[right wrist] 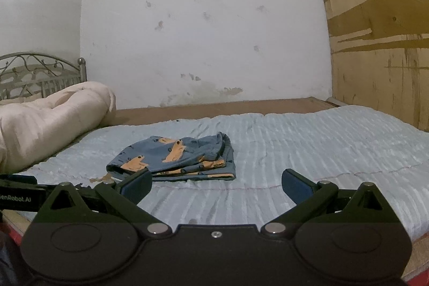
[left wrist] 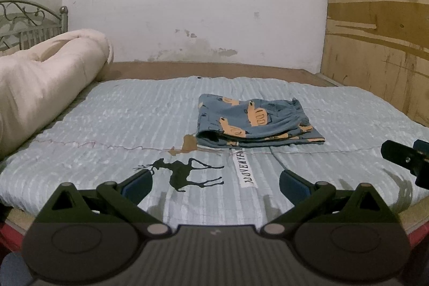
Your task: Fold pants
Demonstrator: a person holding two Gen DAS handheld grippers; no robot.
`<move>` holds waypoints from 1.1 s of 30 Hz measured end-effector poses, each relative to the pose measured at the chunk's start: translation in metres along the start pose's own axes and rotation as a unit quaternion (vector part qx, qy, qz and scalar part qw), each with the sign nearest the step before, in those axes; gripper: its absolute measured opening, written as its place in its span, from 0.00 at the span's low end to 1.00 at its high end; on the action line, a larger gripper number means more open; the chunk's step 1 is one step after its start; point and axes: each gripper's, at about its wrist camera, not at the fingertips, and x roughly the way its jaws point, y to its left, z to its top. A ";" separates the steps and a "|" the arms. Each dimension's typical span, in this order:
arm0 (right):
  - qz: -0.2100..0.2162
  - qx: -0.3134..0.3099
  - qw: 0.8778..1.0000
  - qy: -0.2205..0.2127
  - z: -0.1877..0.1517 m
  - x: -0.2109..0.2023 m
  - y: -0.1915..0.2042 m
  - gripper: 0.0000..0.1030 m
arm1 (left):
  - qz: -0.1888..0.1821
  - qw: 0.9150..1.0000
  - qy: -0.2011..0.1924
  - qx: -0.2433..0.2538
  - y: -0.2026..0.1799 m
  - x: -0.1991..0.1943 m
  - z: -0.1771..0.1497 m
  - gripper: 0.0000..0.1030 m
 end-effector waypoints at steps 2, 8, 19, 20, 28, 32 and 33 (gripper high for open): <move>0.000 -0.001 1.000 0.002 0.000 0.001 0.000 0.99 | 0.000 1.000 0.000 0.000 0.000 0.001 0.000 0.99; 0.001 -0.005 1.000 0.003 -0.001 0.002 0.001 0.99 | 0.003 1.000 0.003 -0.001 0.001 0.001 0.000 0.99; 0.004 -0.007 1.000 0.007 -0.002 0.003 0.003 0.99 | 0.002 1.000 0.002 0.000 0.001 0.001 0.000 0.99; 0.004 -0.007 1.000 0.006 -0.002 0.003 0.003 0.99 | 0.002 1.000 0.002 -0.001 0.001 0.001 0.000 0.99; 0.004 -0.006 1.000 0.007 -0.002 0.004 0.003 0.99 | 0.003 1.000 0.003 0.000 0.001 0.001 0.000 0.99; 0.004 -0.006 1.000 0.007 -0.002 0.003 0.003 0.99 | 0.003 1.000 0.003 0.000 0.000 0.001 0.000 0.99; 0.004 -0.006 1.000 0.007 -0.002 0.003 0.003 0.99 | 0.003 1.000 0.003 0.000 0.000 0.001 0.000 0.99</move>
